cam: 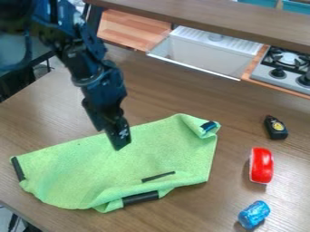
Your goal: Fold the cloth from bottom right to top left
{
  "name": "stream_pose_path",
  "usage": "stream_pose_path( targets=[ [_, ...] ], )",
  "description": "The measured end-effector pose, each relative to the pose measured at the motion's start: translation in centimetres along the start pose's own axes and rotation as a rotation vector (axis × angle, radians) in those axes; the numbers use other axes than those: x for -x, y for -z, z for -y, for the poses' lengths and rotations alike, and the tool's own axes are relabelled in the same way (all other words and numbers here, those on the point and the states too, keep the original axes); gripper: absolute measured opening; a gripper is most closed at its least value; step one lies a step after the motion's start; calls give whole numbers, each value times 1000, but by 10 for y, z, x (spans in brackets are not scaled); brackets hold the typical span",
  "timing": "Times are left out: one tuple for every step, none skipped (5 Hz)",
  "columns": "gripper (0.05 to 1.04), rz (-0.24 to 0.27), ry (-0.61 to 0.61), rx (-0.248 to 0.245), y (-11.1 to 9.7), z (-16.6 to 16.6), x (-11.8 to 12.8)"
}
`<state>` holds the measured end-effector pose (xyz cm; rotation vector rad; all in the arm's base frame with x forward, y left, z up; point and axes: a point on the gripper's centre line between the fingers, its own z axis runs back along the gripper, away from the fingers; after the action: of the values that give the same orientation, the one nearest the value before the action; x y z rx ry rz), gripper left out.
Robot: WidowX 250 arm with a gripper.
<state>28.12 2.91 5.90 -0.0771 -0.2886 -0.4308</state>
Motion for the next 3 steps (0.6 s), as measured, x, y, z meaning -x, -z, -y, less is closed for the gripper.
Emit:
stream_pose_path(
  targets=[
    [1001, -20, 66, 0, 14, 5, 16],
    [1001, -40, 86, 2, 25, 7, 26],
    [1000, -59, 104, 2, 41, 5, 30]
  ],
)
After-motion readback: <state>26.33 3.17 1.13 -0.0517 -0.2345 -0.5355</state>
